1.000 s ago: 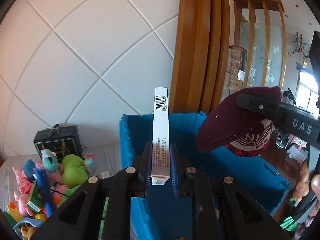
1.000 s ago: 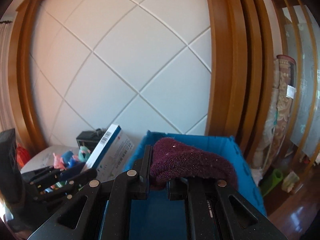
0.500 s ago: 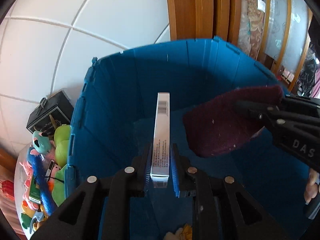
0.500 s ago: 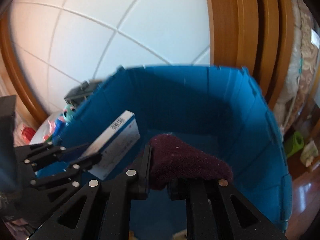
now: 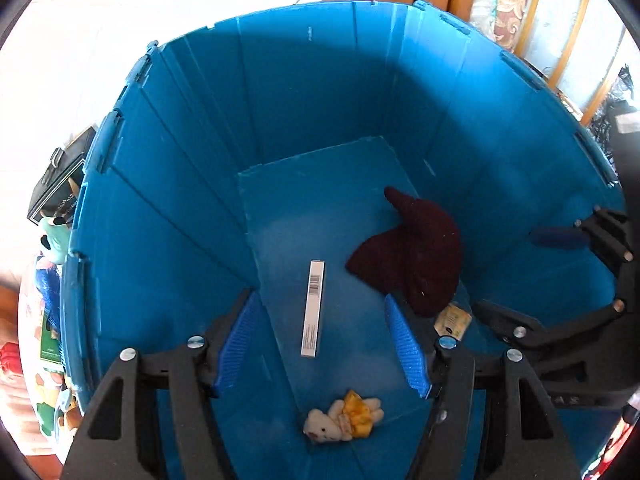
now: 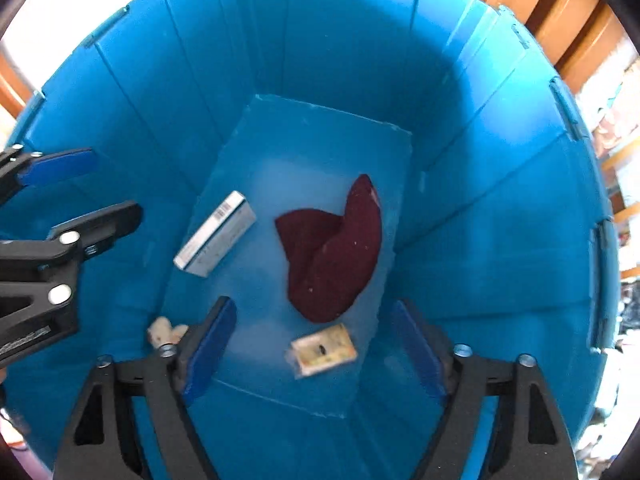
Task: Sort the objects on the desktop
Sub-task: 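Open both tools to release the box and hat into the crate, then move both tools back over the heap toward the green plush and blue brush, then grasp the blue bristle brush with the left tool while the right tool grasps the green plush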
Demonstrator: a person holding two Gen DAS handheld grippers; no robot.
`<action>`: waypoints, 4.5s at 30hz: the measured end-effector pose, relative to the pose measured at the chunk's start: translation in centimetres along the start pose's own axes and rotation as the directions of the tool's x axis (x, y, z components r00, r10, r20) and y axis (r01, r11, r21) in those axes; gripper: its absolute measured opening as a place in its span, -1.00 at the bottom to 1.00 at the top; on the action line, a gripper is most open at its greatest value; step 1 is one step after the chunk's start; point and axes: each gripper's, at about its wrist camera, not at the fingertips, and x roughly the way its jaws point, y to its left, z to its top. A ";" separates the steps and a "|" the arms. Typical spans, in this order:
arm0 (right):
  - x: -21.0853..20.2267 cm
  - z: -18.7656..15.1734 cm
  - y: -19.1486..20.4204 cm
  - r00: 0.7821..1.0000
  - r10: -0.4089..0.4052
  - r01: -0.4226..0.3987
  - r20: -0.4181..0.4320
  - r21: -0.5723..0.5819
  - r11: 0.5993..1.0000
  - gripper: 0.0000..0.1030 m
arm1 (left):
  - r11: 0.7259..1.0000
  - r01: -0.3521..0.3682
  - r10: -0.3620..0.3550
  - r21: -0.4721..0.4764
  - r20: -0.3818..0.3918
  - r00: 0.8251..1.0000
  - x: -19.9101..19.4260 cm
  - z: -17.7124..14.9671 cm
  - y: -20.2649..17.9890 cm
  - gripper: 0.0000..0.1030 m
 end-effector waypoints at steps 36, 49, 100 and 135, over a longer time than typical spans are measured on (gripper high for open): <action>-15.1 1.3 10.8 0.926 0.050 -0.054 0.374 -0.001 0.999 0.99 | 0.997 0.008 0.026 -0.074 0.452 0.891 -18.6 -10.6 16.4 0.41; -16.2 2.8 26.1 0.798 0.237 -0.256 0.554 -0.045 0.966 1.00 | 0.941 -0.139 0.273 -0.308 0.447 0.852 -18.0 -21.2 35.7 0.41; 18.2 9.4 38.3 0.949 0.248 -0.246 0.193 -0.031 0.969 1.00 | 0.897 -0.067 0.112 -0.436 0.079 0.991 9.5 -22.6 43.3 -0.38; 20.1 13.2 38.8 0.856 0.469 -0.488 0.216 0.041 0.872 0.20 | 0.885 -0.078 0.131 -0.459 0.083 0.988 10.8 -22.6 44.6 -0.36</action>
